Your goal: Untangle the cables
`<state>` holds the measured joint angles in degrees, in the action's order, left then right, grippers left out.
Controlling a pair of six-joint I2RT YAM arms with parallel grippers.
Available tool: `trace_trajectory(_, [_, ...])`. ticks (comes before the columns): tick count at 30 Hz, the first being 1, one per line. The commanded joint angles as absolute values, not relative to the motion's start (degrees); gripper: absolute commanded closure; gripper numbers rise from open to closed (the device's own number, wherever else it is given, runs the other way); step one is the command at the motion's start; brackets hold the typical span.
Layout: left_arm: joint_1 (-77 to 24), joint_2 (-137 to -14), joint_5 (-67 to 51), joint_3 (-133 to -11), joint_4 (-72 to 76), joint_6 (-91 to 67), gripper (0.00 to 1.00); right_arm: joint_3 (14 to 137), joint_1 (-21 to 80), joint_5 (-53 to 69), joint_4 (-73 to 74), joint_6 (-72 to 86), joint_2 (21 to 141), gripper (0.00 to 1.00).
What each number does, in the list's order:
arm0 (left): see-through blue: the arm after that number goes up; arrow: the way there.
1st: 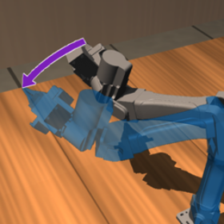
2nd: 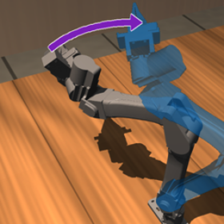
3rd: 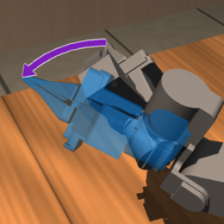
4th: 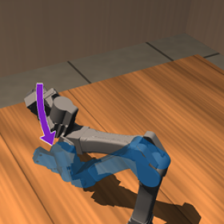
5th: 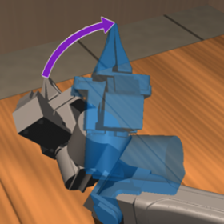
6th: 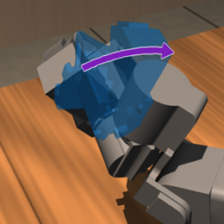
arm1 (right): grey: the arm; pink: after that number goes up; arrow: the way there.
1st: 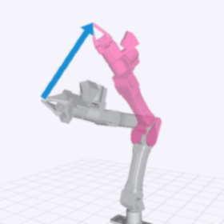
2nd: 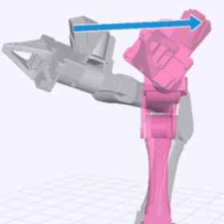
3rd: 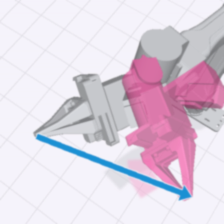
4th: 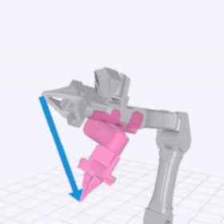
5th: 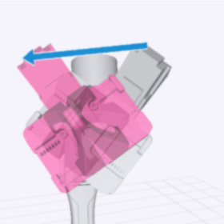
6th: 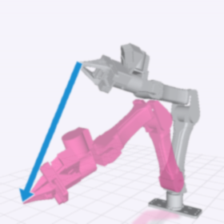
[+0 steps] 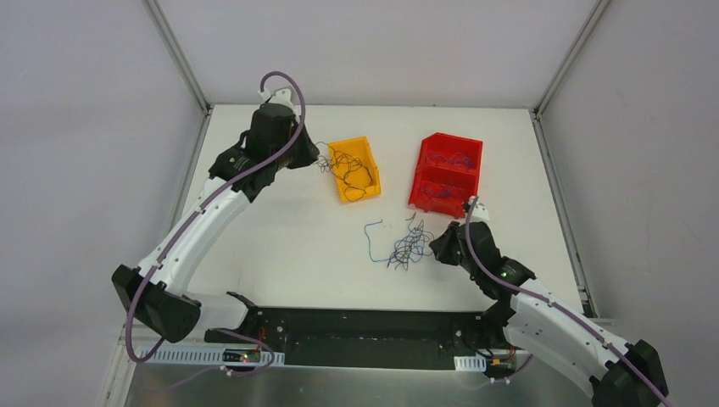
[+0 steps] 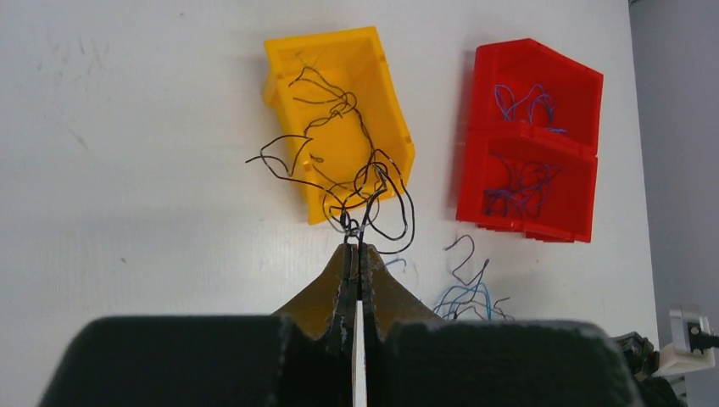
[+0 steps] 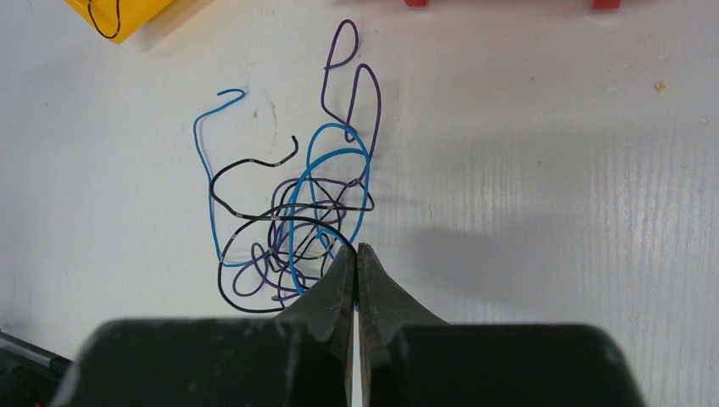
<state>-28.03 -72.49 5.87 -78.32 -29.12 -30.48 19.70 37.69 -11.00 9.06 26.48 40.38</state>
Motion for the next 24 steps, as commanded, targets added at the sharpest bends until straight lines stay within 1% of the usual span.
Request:
trace_trajectory(1, [-27.9, -77.0, 4.8, -84.9, -26.4, -28.4, 1.00, 22.9, 37.6, -10.0, 6.8, 24.2, 41.2, 1.00])
trace_trajectory(10, [-27.9, -86.2, 5.2, -92.2, -25.6, -27.9, 1.00, 22.9, 37.6, -8.6, 6.6, 23.4, 42.1, 1.00])
trace_trajectory(24, [-26.4, -95.8, 5.9, -96.3, -25.2, -27.3, 1.00, 22.6, 37.6, -7.8, 5.7, 22.7, 42.6, 1.00])
